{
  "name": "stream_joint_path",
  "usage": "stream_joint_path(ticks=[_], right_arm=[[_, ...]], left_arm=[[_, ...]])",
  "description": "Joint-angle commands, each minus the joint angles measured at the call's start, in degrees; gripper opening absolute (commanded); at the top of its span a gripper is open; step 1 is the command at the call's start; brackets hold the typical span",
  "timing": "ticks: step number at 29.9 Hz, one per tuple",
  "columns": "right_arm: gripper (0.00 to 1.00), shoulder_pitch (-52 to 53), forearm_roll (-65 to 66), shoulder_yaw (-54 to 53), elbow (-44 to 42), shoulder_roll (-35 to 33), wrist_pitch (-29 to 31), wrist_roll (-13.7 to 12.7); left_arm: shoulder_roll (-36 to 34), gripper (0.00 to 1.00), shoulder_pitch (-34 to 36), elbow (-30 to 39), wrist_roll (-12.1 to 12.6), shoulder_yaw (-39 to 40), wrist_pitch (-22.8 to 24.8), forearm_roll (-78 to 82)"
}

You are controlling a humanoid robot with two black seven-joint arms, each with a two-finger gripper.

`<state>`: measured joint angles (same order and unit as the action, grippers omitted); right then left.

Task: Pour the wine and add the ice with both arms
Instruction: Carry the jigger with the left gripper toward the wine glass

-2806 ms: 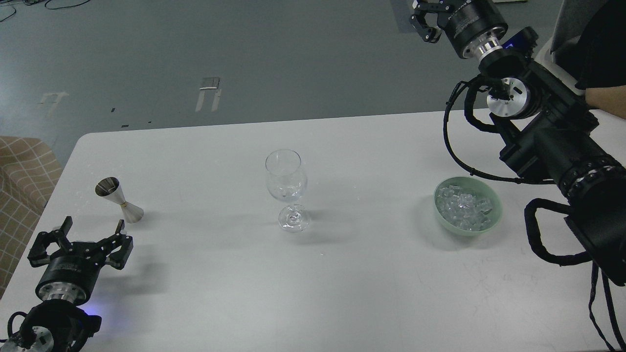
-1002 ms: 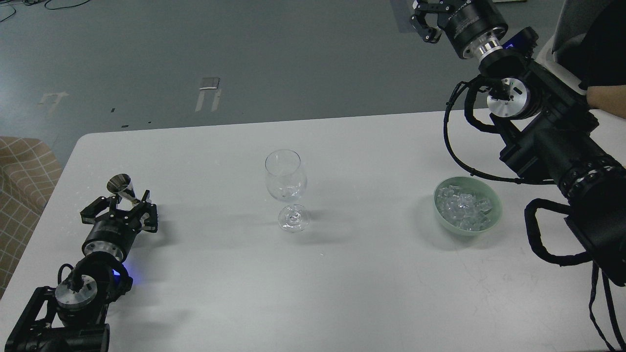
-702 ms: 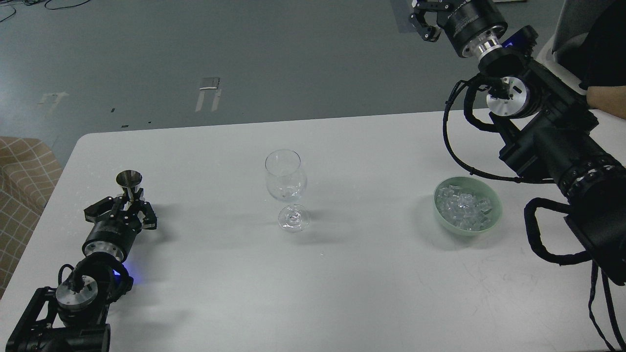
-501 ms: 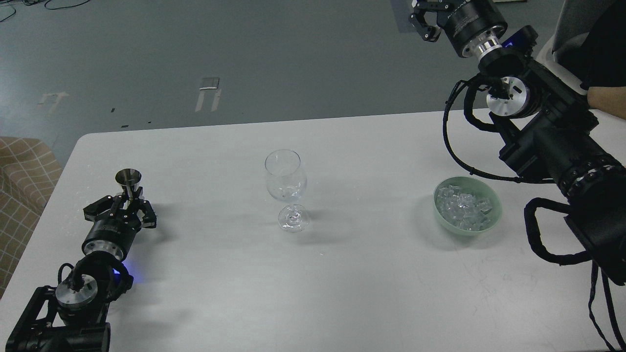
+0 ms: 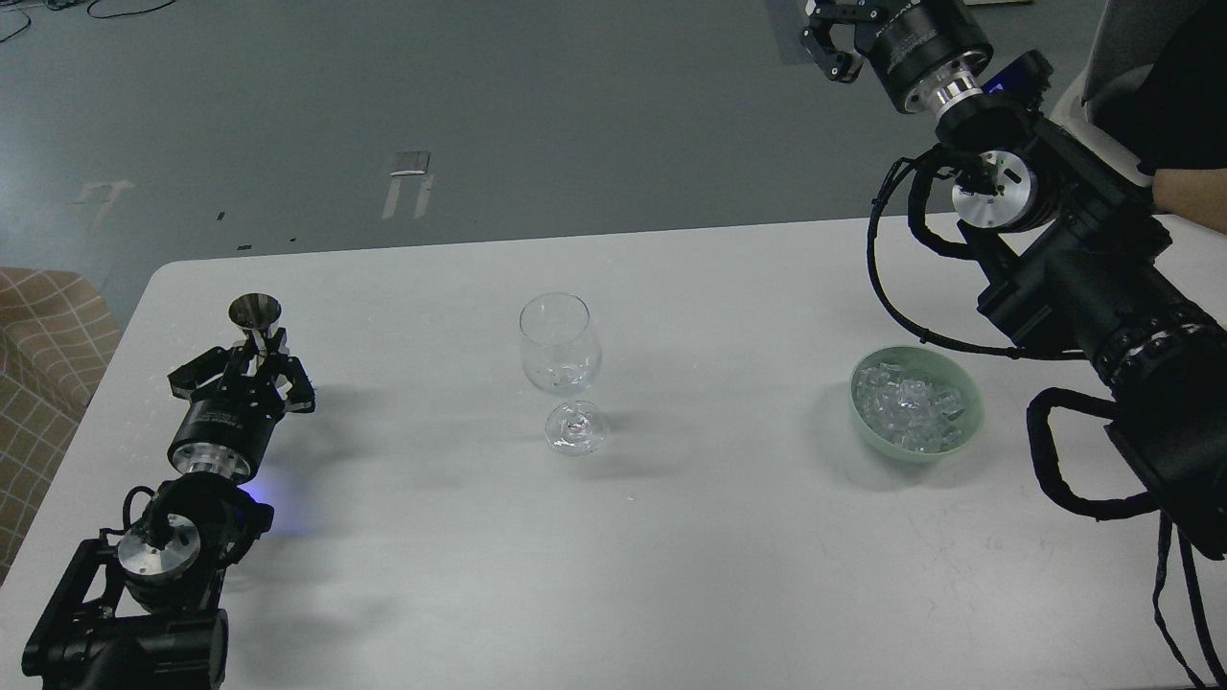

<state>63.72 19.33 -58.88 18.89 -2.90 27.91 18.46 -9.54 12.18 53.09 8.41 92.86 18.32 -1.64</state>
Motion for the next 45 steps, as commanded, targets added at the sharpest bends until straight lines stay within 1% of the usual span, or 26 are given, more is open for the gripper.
stream_joint_path(ticks=[1, 2, 4, 6, 10, 12, 14, 18, 25, 28, 32, 39, 45], right_arm=[[1.00, -0.18, 0.00, 0.08, -0.08, -0.18, -0.04, 0.00], [1.00, -0.27, 0.00, 0.08, -0.08, -0.18, 0.04, 0.00], [1.00, -0.27, 0.00, 0.08, -0.08, -0.27, -0.04, 0.00], [1.00, -0.35, 0.00, 0.08, -0.17, -0.35, -0.04, 0.00], [1.00, -0.44, 0.00, -0.01, -0.17, -0.35, -0.04, 0.00], [1.00, -0.44, 0.00, -0.01, -0.08, -0.35, -0.04, 0.00], [1.00, -0.44, -0.09, -0.01, -0.08, -0.35, -0.04, 0.00], [1.00, -0.44, -0.09, 0.08, -0.08, -0.35, -0.04, 0.00], [1.00, -0.44, -0.09, -0.01, -0.08, -0.09, -0.04, 0.00], [1.00, -0.44, -0.09, -0.01, -0.08, -0.09, -0.04, 0.00], [1.00, -0.44, -0.09, -0.01, -0.08, -0.18, 0.04, 0.00], [1.00, -0.44, -0.09, -0.01, 0.01, -0.27, 0.04, 0.00], [1.00, -0.53, -0.09, -0.01, 0.01, -0.18, 0.04, 0.08]], left_arm=[[-0.30, 0.00, -0.05, 4.73, 1.95, -0.57, -1.79, 0.23], [-0.30, 0.00, -0.14, 6.57, 3.00, -1.35, -2.75, 0.50], [-0.39, 0.00, -0.22, 8.60, 3.89, -2.15, -3.72, 0.67], [-0.65, 0.00, -0.57, 13.15, 4.94, -3.46, -5.13, 0.85], [-2.14, 0.00, -1.28, 19.23, 6.09, -5.75, -8.64, 0.94], [-4.16, 0.00, -2.15, 24.49, 6.70, -8.38, -11.27, 0.94], [-6.00, 0.00, -2.60, 27.66, 7.40, -9.70, -12.60, 1.11], [-7.95, 0.00, -2.69, 30.22, 8.20, -10.77, -14.45, 3.57], [-8.92, 0.00, -2.77, 34.44, 10.92, -11.64, -17.34, 6.56], [-9.09, 0.00, -2.69, 35.50, 11.01, -14.36, -18.49, 7.79], [-8.57, 0.00, -2.60, 37.17, 11.45, -15.42, -19.90, 8.14], [-7.86, 0.00, -2.42, 40.07, 11.45, -17.80, -22.88, 8.67], [-7.77, 0.00, -2.07, 40.33, 11.54, -19.55, -23.07, 11.56]])
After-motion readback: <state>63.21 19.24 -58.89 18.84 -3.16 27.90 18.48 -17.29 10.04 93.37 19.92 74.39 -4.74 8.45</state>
